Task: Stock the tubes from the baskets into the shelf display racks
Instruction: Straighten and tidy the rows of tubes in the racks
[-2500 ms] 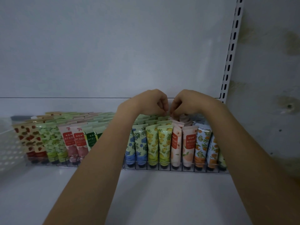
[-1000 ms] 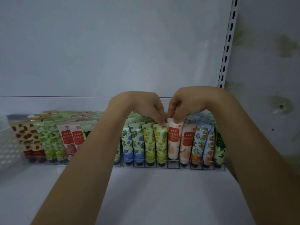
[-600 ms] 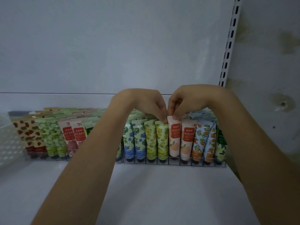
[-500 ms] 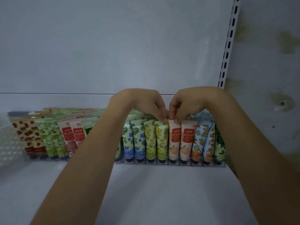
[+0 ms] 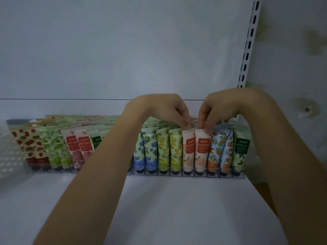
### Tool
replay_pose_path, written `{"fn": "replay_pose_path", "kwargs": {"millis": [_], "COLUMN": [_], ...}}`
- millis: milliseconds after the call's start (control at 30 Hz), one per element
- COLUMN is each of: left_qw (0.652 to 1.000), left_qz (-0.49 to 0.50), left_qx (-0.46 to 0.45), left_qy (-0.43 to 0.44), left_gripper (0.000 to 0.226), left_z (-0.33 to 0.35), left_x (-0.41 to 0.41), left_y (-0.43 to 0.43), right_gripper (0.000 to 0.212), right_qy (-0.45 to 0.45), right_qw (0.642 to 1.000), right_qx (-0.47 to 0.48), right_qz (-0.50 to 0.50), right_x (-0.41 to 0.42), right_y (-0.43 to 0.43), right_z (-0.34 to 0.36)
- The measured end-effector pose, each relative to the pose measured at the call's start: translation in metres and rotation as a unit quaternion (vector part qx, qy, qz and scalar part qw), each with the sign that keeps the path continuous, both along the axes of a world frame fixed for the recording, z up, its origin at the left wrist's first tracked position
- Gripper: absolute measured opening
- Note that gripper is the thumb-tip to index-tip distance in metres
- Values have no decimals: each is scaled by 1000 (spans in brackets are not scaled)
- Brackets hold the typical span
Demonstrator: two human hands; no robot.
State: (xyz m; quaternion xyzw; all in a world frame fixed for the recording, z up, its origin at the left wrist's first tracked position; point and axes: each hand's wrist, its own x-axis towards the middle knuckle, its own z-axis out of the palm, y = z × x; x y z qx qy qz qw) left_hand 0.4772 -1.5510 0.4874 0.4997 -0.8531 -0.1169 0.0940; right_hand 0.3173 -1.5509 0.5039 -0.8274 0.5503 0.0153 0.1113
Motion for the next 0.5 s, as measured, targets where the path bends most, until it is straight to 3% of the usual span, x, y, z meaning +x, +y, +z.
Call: {"fn": "replay_pose_path", "kwargs": {"millis": [500], "left_qw": [1000], "left_qz": [-22], "left_qx": [16], "left_qy": [6], "left_gripper": [4], "left_z": [-3], "left_x": [-2], "left_y": [0], "right_gripper": [20], "right_qy": [19], "right_qw": [1000], "right_qx": [-14], "right_qz": [7], "right_x": [9], "right_y": [2], "right_z": [-1]}}
